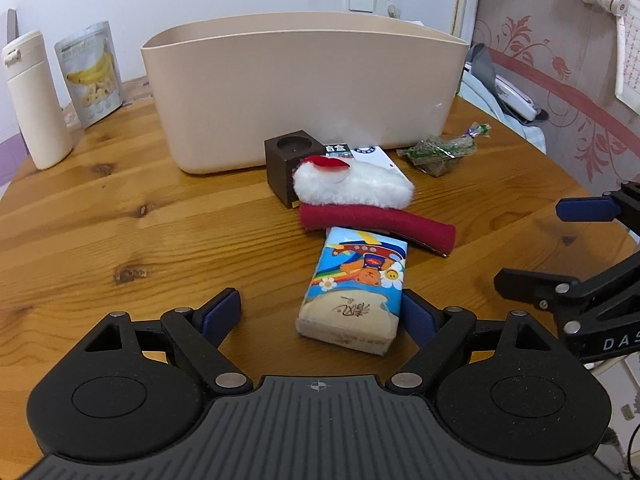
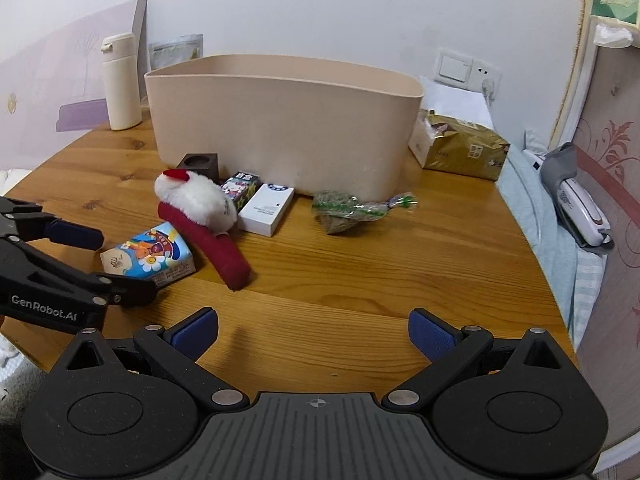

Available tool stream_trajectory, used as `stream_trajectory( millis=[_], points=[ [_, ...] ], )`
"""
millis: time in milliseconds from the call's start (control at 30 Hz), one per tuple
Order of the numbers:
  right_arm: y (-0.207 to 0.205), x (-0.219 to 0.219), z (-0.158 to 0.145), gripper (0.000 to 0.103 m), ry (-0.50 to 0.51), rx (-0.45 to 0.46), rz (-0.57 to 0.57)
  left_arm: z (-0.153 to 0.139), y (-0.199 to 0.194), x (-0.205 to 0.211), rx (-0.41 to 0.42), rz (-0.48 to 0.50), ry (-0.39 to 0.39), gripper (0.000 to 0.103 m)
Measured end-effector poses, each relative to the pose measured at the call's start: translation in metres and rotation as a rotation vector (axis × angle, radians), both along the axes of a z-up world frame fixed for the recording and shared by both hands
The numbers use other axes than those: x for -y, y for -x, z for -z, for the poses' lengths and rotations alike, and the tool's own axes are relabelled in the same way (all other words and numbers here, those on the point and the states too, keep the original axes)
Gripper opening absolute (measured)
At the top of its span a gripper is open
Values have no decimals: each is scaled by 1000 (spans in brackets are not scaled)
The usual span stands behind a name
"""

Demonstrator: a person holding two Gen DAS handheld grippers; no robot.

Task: Organize objects
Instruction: 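Withdraw both grippers from the bin toward the colourful tissue pack, then grasp the colourful tissue pack with the left gripper while the right gripper grasps the Santa plush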

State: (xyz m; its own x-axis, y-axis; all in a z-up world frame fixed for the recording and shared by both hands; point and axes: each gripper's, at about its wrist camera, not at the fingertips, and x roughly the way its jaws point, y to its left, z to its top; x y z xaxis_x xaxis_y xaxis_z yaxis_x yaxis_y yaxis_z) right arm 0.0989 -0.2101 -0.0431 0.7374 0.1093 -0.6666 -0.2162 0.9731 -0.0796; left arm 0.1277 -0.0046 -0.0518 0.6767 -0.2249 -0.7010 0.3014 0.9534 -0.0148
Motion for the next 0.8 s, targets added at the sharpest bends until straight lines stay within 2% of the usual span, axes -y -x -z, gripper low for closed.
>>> stream_trajectory(
  millis=[600, 800],
  points=[
    [-25, -30, 18, 103, 12, -8, -60, 2, -13, -20, 23, -44, -17, 87],
    [-32, -47, 20, 103, 8, -12, -107, 3, -20, -24, 39, -1, -15, 85]
  ],
)
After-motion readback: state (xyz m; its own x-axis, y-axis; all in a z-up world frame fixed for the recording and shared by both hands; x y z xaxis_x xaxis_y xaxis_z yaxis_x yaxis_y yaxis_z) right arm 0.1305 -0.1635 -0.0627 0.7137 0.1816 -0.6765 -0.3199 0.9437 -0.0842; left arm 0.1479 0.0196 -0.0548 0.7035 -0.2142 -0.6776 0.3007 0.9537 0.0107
